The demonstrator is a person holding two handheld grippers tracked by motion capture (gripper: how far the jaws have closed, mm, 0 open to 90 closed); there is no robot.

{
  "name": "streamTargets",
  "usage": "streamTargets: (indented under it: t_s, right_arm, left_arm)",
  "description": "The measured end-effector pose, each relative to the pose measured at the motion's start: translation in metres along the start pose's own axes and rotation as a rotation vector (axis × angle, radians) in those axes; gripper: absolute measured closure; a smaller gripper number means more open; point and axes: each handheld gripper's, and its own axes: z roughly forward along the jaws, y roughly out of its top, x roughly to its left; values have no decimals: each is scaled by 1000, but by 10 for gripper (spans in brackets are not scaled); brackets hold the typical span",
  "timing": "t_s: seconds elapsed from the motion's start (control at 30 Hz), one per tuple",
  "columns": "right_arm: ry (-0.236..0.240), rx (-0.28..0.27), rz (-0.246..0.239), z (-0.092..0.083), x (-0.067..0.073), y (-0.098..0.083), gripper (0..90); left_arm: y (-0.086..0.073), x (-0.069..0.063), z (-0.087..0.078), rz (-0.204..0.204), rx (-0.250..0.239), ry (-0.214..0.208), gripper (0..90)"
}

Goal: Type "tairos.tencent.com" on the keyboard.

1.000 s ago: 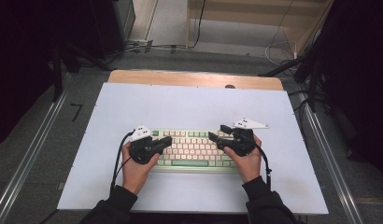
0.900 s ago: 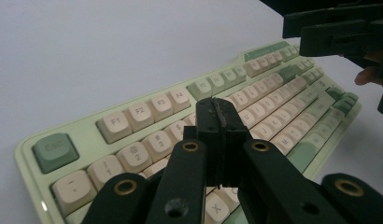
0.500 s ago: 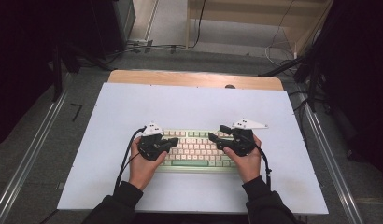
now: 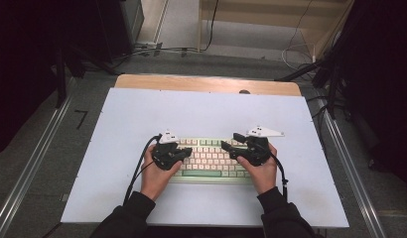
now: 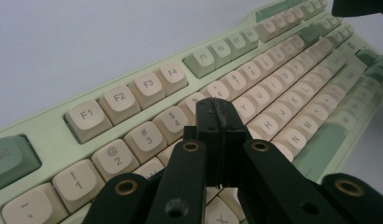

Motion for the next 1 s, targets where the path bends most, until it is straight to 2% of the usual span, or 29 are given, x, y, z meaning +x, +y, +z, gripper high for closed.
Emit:
streamTargets:
  t_s: [0.5,0.77,0.83,0.9,0.97,1.0]
  right_arm:
    - [4,-5,3,-1,0,0,354]
    - [3,-1,1,0,0,0,354]
    - [3,6,-1,1,1,-1,354]
    - [3,6,-4,1,1,-1,355]
    - [3,5,-3,1,1,-1,356]
    - [2,6,-1,1,1,-1,356]
  left_arm:
    - [4,-3,6,20,38,12,900]
    - [3,-2,10,15,46,16,900]
    - [2,-1,11,17,67,19,900]
    - [3,-1,11,13,66,13,900]
    - [4,-1,8,4,38,-9,897]
    - [4,-1,6,-2,19,-21,847]
